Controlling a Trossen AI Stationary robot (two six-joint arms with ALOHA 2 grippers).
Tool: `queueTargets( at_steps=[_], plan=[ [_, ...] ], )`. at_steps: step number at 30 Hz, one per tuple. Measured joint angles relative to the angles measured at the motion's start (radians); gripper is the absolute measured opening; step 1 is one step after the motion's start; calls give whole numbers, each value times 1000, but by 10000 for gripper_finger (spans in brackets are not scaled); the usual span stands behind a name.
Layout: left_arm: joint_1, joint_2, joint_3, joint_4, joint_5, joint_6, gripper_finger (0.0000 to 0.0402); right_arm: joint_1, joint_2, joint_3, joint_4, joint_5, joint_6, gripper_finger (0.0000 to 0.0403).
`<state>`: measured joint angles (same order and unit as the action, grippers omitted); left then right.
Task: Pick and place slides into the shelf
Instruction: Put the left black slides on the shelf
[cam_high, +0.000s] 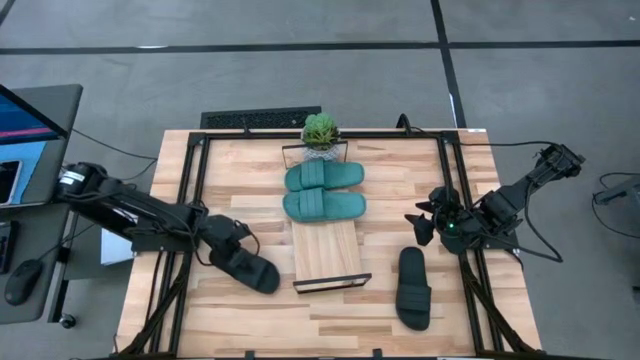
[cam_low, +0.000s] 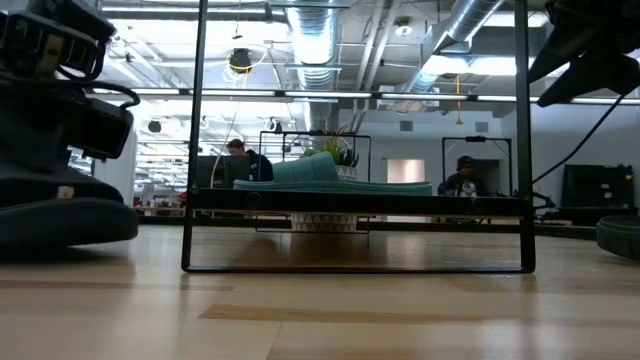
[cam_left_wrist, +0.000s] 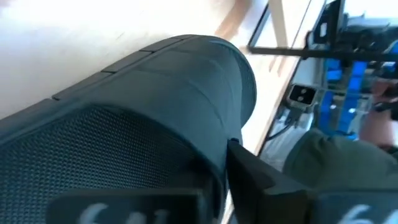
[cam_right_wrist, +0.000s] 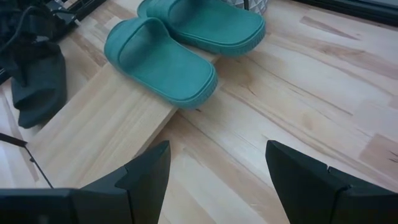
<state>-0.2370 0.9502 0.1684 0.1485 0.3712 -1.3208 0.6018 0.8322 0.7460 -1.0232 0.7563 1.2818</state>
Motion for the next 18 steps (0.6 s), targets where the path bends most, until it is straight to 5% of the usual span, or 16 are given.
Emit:
queueTargets(
  at_steps=[8,18],
  plan=[
    [-11,54,0,245,-109,-78,3,0,0,0,-18,-7,-1,256],
    [-45,44,38,114,-197,-102,1,0,0,0,-41,-44,-8,256]
  ],
)
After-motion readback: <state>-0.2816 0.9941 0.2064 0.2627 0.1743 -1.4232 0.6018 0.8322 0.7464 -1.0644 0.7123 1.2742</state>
